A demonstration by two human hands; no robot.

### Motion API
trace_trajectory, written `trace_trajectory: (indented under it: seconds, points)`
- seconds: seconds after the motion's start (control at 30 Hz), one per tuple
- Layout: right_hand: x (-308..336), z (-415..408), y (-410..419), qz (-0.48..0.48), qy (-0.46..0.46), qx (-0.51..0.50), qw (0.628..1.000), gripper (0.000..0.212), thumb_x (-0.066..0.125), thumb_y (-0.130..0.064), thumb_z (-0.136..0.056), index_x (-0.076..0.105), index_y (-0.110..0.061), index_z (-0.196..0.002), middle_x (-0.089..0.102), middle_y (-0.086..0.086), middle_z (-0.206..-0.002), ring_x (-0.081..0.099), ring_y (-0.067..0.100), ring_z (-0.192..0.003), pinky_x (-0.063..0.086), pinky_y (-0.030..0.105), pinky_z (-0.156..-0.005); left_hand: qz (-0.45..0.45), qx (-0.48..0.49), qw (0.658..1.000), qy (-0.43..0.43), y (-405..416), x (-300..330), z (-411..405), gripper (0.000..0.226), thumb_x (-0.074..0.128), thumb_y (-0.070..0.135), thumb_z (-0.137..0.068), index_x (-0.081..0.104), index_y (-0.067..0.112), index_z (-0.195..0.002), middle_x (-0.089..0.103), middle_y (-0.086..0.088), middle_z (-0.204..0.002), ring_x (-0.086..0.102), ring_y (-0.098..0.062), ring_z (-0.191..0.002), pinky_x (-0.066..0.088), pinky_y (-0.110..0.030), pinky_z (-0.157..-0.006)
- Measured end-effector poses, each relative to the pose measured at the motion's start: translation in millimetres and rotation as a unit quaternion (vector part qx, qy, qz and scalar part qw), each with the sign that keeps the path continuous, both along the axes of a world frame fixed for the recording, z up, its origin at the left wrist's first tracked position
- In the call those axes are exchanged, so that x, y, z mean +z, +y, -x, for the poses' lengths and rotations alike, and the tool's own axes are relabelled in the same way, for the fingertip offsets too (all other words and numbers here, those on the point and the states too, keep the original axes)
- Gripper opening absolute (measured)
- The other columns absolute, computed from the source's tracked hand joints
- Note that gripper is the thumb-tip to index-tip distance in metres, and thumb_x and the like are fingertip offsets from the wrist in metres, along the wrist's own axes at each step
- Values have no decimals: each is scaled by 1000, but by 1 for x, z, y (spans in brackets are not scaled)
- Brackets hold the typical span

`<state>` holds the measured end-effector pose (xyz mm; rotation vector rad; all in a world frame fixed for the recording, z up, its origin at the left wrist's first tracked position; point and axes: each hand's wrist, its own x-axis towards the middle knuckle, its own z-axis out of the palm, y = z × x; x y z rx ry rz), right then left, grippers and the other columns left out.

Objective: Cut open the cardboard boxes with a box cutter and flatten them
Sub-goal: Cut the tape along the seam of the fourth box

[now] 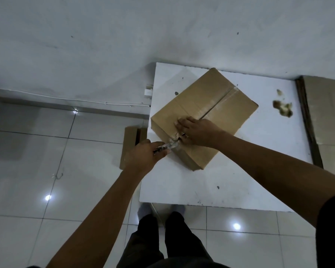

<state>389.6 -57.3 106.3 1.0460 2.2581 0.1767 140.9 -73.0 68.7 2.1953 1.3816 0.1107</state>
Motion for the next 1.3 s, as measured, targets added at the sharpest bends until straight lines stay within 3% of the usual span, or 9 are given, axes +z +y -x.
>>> trace_trajectory:
  seconds: [0.1, 0.17, 0.3, 0.43, 0.63, 0.83, 1.1, 1.2, 1.3]
  points:
    - [-11, 1, -3, -34, -2, 12, 999, 65, 84, -47, -74, 67, -15, -128, 66, 15, -126, 69, 30, -103, 52, 27, -48, -9, 33, 999, -17, -6, -2, 4, 40, 45, 64, -95, 68, 40, -118, 55, 8, -73, 44, -2, -58, 25, -18, -50]
    - [-12, 5, -5, -30, 11, -25, 999, 64, 77, -44, -82, 62, -6, -132, 64, 21, -127, 69, 36, -102, 55, 31, -50, -5, 52, 998, -34, -8, -2, 5, 39, 48, 63, -95, 69, 39, -117, 53, 9, -70, 44, 0, -57, 24, -17, -49]
    - [-18, 11, -13, -36, 46, -32, 998, 56, 35, -25, -106, 24, 2, -153, 33, 29, -154, 45, 46, -134, 56, 43, -83, 2, 34, 999, -11, -4, 1, -6, 42, 45, 64, -95, 65, 41, -124, 55, 6, -77, 46, -5, -61, 27, -22, -50]
    - [-15, 19, -15, -2, 109, -116, 987, 57, 25, -31, -109, 3, -9, -158, 16, 24, -162, 29, 42, -145, 48, 45, -98, -5, 24, 1000, 10, -4, 5, -8, 44, 44, 66, -94, 65, 41, -125, 54, 5, -77, 50, -8, -63, 28, -23, -50]
    - [-17, 21, -15, 42, 124, -166, 977, 60, 24, -35, -109, -5, -16, -158, 4, 22, -164, 15, 44, -149, 40, 50, -107, -25, 49, 998, 6, -6, 0, 14, 53, 37, 76, -89, 66, 45, -122, 57, 10, -77, 56, -10, -68, 33, -21, -56]
    - [-21, 20, -17, 42, 114, -166, 979, 58, 18, -35, -109, -8, -17, -158, 3, 19, -165, 13, 43, -150, 41, 50, -106, -80, 70, 994, 26, 20, 4, 12, 52, 41, 72, -90, 67, 41, -122, 70, 4, -98, 65, -17, -82, 39, -24, -62]
    - [-24, 16, -23, 46, 126, -184, 974, 58, 19, -30, -109, -14, -22, -157, 0, 14, -166, 10, 40, -151, 47, 45, -103, -25, 100, 995, 3, 4, 5, 14, 50, 37, 70, -94, 65, 40, -123, 53, 9, -80, 53, -10, -73, 30, -17, -56]
    - [-25, 22, -29, 56, 165, -259, 950, 56, 14, -34, -109, -12, -28, -158, -7, 5, -167, 0, 33, -153, 32, 45, -114, 2, 113, 993, -15, -7, 7, 20, 48, 37, 70, -94, 65, 39, -119, 56, 7, -79, 56, -13, -74, 40, -20, -61]
    - [-27, 27, -39, 35, 227, -315, 921, 63, -8, -47, -97, -5, -32, -158, -4, -3, -167, -3, 25, -154, 16, 44, -124, 27, 125, 991, -35, -22, 16, 23, 47, 38, 69, -94, 64, 40, -122, 58, 6, -80, 57, -13, -75, 48, -26, -67]
